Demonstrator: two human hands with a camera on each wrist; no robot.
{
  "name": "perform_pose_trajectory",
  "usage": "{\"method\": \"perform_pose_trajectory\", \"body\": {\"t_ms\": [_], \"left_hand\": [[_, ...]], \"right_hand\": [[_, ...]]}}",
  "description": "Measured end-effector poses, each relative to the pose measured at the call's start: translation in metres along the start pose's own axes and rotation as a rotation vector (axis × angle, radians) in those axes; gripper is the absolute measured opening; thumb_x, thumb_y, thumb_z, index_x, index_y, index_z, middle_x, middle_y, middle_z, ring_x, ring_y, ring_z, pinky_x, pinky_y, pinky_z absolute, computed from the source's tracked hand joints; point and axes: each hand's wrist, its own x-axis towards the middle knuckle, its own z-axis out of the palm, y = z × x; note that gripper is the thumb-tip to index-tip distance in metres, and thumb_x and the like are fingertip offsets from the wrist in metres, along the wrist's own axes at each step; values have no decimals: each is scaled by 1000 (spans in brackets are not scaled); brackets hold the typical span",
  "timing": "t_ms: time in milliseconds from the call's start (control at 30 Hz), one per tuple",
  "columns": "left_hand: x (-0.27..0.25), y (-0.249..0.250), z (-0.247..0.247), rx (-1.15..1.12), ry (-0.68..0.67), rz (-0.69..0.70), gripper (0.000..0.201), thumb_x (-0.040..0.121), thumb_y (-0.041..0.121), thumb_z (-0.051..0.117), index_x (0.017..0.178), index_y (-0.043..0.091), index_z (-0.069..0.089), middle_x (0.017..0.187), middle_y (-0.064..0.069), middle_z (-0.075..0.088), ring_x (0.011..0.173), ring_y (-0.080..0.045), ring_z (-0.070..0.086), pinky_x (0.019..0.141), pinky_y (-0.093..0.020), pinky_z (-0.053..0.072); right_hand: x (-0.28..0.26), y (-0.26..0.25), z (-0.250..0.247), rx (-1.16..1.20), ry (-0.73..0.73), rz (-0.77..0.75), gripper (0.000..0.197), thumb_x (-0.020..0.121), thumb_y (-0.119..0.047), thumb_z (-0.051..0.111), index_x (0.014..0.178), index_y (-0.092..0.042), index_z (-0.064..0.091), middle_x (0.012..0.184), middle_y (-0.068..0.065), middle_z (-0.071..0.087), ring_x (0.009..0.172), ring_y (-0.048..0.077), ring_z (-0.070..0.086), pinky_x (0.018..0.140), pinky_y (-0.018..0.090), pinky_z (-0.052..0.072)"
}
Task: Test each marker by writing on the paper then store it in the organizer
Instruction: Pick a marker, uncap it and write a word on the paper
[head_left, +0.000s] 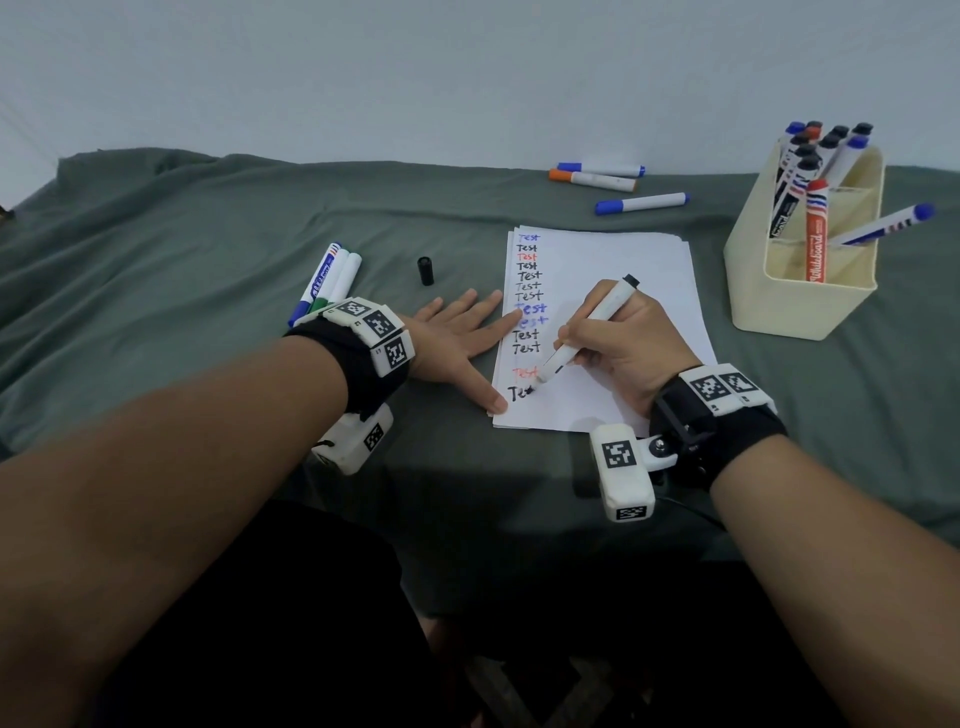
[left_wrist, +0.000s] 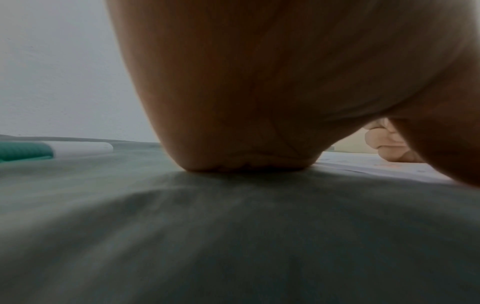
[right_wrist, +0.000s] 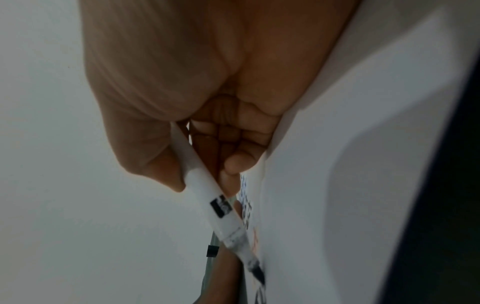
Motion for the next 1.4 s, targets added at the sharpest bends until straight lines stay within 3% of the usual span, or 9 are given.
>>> {"method": "perform_pose_trajectory", "body": {"t_ms": [200,400,767,867,933,1033,1133,1267,1400], "left_hand": [[2,-2,1,-5,4,-2,128,51,97,41,146,45,-27,158,8,-33,145,-18,-29,116,-47,-16],[4,-4,2,0,6,0,130,47,100,38,145,46,-28,157,9,-33,145,-18,-29,115,-46,-16],[3,-6,4,-43,53,22,122,58,90,51,148,48,-21,159,10,-28,146,-16,-26,117,-45,-15],[-2,-7,1,-121,123,36,117,57,89,51,153,47,-2,163,12,-13,149,-14,-13,120,-47,-5],[-5,-7,-4,-198,234,37,102,63,86,52,152,45,22,163,10,10,149,-15,7,120,-47,8],[-5,-10,-8,-187,555,58,57,85,57,64,136,33,54,145,3,46,136,-21,37,115,-39,24],[-1,-19,-13,-89,788,-81,38,91,36,62,128,35,59,138,1,47,130,-25,39,113,-39,26],[9,-37,-17,-6,635,-319,48,94,33,57,141,32,49,150,-9,38,137,-32,34,115,-42,28],[14,-47,-21,-47,563,-399,34,97,18,52,129,16,59,132,-11,57,124,-32,50,103,-40,43]], "right_hand": [[1,3,-3,58,94,22,16,58,-16,76,62,-24,62,71,15,63,78,34,63,73,44,49],[1,3,-2,106,-9,7,19,63,-5,73,59,-21,63,63,11,66,66,27,71,63,33,53],[7,8,-7,218,59,29,27,75,0,68,61,-23,63,66,7,67,68,25,68,68,35,51],[9,8,-9,341,83,28,24,84,0,71,68,-18,65,71,11,68,65,23,65,58,28,50],[10,8,-9,402,115,41,20,84,-5,76,71,-16,66,73,10,63,63,18,57,54,26,48],[10,8,-11,463,137,55,20,87,-9,77,72,-21,69,73,4,56,59,12,49,53,25,45],[10,7,-12,489,138,65,20,90,-9,72,75,-21,73,71,3,58,56,12,48,54,27,45],[10,7,-11,480,143,97,6,92,-12,72,95,-10,76,74,8,67,63,19,61,57,25,51],[8,7,-12,428,118,82,14,94,-6,68,106,-4,75,91,22,74,70,24,66,62,27,54]]}}
